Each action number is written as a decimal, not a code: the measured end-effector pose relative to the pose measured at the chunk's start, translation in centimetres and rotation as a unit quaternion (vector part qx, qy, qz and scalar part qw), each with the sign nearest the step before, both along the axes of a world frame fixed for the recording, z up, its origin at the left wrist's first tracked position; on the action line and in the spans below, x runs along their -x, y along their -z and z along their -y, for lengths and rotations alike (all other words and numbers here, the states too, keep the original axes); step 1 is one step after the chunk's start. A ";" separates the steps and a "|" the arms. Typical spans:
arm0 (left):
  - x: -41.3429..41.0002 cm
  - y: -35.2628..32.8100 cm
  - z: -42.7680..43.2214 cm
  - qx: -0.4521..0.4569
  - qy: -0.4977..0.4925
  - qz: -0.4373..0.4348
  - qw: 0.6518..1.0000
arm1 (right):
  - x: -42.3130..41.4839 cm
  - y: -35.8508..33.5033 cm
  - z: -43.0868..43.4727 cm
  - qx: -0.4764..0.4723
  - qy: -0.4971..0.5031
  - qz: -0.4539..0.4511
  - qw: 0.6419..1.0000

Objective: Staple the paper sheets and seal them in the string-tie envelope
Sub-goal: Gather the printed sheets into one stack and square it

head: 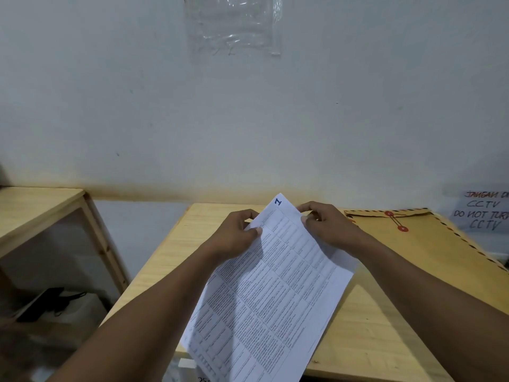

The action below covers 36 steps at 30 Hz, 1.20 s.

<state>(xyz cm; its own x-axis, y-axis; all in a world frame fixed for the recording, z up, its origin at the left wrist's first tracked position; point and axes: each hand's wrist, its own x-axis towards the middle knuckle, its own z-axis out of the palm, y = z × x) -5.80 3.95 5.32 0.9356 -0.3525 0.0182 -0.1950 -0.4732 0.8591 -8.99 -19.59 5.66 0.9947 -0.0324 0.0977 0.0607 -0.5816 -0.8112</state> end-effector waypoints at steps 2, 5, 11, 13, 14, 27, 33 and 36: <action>-0.2 -0.1 -0.3 0.008 -0.020 0.006 1.000 | 0.2 0.7 1.2 -0.011 0.031 -0.035 0.999; -0.6 -0.6 -0.8 0.023 -0.045 0.017 0.999 | 0.7 2.4 2.6 -0.085 0.093 -0.091 0.988; -0.8 -1.2 -0.7 0.044 -0.089 0.043 0.994 | 0.8 4.0 1.4 -0.383 0.172 -0.106 0.901; -0.6 -1.1 -0.2 0.027 -0.104 0.064 0.992 | 0.4 3.9 0.2 -0.409 0.195 -0.086 0.887; -0.6 -1.0 -0.1 0.018 -0.115 0.074 0.990 | 0.2 3.9 -0.2 -0.407 0.206 -0.078 0.887; 1.4 -3.2 -1.9 -0.033 -0.062 0.085 0.994 | -0.5 1.9 -0.2 -0.047 0.154 0.066 0.985; 1.6 -2.8 -1.4 -0.003 0.014 0.025 1.000 | -1.2 -1.0 -2.4 -0.081 0.030 0.103 0.991; 1.1 -1.9 -0.9 -0.024 0.016 0.032 0.999 | -1.1 -0.4 -3.0 -0.092 0.069 0.141 0.983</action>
